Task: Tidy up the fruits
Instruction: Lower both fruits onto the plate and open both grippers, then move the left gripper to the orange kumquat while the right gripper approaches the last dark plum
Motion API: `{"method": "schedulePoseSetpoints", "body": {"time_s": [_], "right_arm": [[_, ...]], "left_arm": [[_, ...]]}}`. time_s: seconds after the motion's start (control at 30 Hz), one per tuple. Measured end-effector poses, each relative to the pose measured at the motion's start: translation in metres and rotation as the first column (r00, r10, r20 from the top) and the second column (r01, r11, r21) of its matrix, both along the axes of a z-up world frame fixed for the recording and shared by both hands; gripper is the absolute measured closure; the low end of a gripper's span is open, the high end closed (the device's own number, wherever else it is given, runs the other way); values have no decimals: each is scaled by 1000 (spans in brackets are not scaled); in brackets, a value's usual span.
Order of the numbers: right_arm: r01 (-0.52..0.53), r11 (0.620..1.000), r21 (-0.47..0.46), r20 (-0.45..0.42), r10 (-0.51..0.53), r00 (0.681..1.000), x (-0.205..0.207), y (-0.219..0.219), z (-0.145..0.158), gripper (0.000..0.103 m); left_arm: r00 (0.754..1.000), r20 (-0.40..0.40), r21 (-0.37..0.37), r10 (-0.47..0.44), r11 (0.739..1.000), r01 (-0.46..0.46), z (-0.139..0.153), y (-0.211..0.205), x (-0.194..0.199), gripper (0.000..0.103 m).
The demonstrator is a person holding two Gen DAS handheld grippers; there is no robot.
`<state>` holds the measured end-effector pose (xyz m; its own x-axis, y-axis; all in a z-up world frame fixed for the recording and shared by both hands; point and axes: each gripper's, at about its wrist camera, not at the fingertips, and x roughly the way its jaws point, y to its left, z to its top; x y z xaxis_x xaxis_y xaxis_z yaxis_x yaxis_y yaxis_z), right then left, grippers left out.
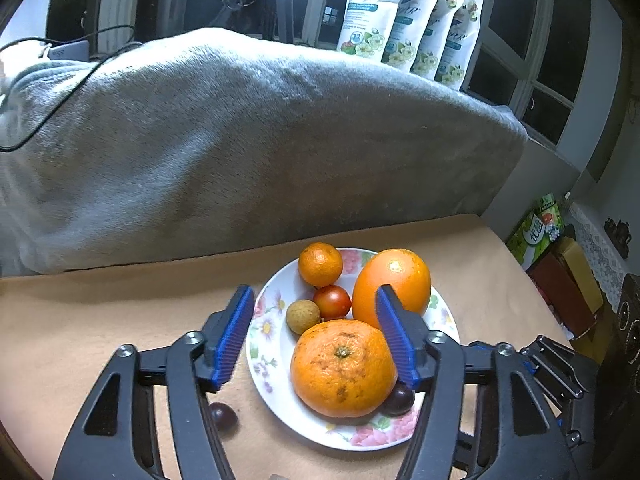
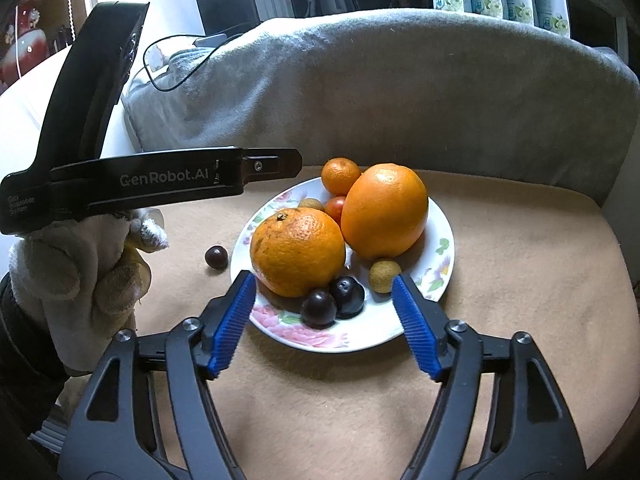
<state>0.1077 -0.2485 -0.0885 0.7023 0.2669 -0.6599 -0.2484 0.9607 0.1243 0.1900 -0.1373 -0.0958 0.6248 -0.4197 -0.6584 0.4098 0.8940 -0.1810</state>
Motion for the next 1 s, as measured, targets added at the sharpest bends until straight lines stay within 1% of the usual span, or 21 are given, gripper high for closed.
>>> {"method": "schedulePoseSetpoints", "body": {"time_s": [0.07, 0.23, 0.47, 0.67, 0.87, 1.0], "right_arm": [[-4, 1000, 0, 11, 4, 1000, -3, 1, 3, 18], [-12, 1000, -11, 22, 13, 1000, -9, 6, 9, 17], [-24, 1000, -8, 34, 25, 999, -20, 14, 14, 16], [-52, 999, -3, 36, 52, 998, -23, 27, 19, 16], [-112, 994, -16, 38, 112, 993, -27, 51, 19, 16], [-154, 988, -9, 25, 154, 988, -26, 69, 15, 16]], "left_arm": [[1000, 5, 5, 6, 1000, -6, 2, 2, -3, 37], [1000, 19, 10, 23, 1000, -23, 8, 12, -13, 37], [998, 34, 10, 45, 999, -46, 14, 40, -32, 36], [995, 43, 7, 93, 996, -93, 13, 82, -54, 36], [986, 39, 2, 162, 987, -163, 8, 128, -82, 36], [978, 33, 18, 205, 979, -205, -1, 153, -102, 36]]}}
